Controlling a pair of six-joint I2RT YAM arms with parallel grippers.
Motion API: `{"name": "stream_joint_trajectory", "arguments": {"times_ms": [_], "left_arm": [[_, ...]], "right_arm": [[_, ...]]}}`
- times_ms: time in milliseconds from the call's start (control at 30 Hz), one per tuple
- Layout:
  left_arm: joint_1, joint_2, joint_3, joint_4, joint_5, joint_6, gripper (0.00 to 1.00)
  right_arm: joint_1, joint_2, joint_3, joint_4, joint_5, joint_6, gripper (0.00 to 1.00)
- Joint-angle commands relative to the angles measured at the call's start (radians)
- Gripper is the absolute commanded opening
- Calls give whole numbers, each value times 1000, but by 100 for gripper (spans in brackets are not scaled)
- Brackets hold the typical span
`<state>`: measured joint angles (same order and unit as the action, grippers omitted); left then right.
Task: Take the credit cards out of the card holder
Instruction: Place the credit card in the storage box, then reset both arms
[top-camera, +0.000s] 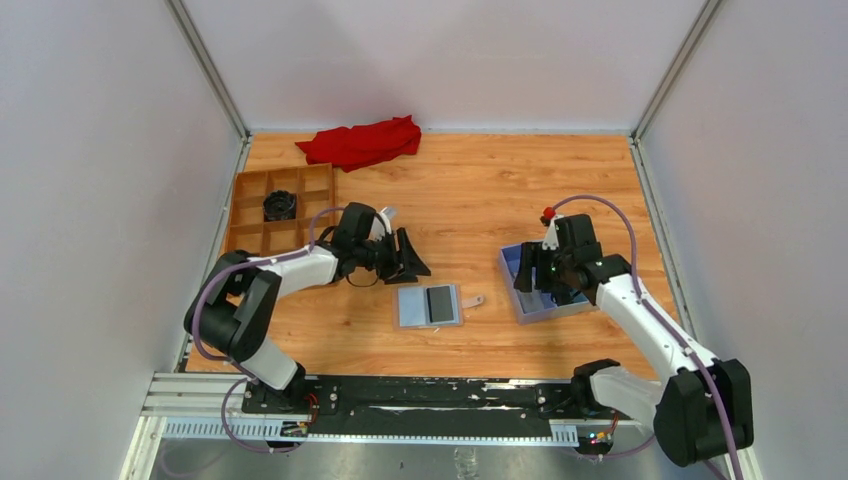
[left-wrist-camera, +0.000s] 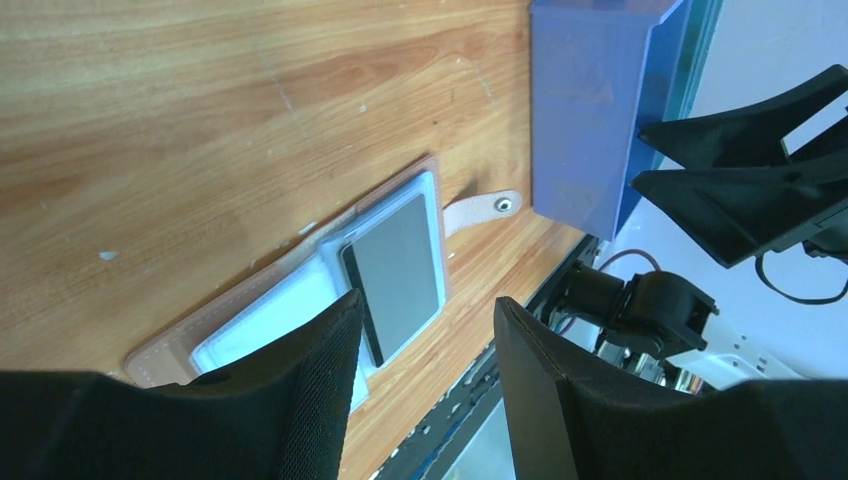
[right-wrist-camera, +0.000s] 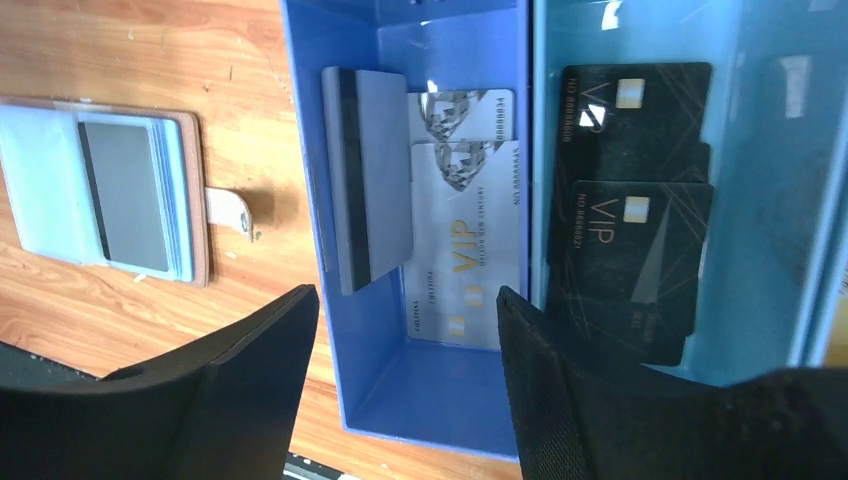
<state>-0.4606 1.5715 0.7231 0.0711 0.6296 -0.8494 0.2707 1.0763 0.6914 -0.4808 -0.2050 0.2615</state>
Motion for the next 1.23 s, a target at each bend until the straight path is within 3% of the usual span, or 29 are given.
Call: {"name": "stream_joint_trajectory", "arguments": {"times_ms": [0,400,600,767,900,1067,1200], "left_arm": [[2,-34,45,-5,28,-12,55],[2,-91,140,-19,36,-10,55],[-7,-94,400,-419,-97,219,56],[-7,-164,521,-562,-222,301,57],[-7,-316,489,-549,-440,292,58],[-7,-590,329,-429,-699,277,62],[-7,-731,233,-385,-803,278,63]], "right_arm": [[-14,-56,36,-43,67,-7,71],[-13,-259,155,-30,40,3,77],[-12,-307,258,-48,109,-34,84],[-13,-359,315,-59,186,-46,84],[-13,-404,317,-61,258,-59,84],[-13,-449,261,-34,277,-33,84],[-13,-475,224,-7,282,-20,83]]}}
